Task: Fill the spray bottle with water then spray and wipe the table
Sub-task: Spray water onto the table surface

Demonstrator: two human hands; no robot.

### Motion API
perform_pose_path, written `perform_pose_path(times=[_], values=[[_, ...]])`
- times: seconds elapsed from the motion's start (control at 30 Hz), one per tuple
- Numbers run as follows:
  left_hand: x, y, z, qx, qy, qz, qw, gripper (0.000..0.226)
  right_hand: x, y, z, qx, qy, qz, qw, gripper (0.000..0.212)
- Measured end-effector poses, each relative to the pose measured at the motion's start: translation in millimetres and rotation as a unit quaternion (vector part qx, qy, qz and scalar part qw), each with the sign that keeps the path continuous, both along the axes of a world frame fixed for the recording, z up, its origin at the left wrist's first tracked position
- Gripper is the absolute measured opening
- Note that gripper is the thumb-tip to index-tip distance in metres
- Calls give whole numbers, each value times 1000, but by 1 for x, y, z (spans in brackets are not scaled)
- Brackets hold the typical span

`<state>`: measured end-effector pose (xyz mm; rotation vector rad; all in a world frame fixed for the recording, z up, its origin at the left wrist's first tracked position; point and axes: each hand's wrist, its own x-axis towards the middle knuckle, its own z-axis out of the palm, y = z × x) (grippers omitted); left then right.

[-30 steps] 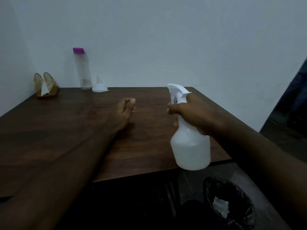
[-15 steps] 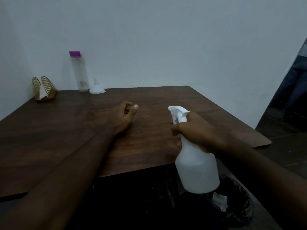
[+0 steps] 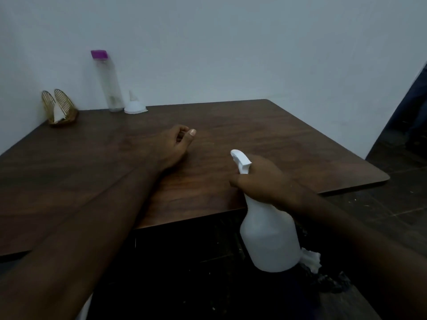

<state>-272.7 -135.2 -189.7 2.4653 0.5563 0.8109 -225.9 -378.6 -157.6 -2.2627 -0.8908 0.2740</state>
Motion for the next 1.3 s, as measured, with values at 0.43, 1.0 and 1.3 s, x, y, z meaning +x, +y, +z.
perform_pose_path(times=[0.43, 1.0, 1.3], values=[[2, 6, -2, 15, -7, 3, 1000, 40, 5, 4, -7, 79, 165, -26, 983, 34], [4, 7, -3, 50, 35, 6, 998, 48, 9, -3, 12, 72, 141, 6, 987, 47], [4, 7, -2, 61, 51, 3, 997, 47, 18, -1, 22, 42, 131, 14, 990, 35]])
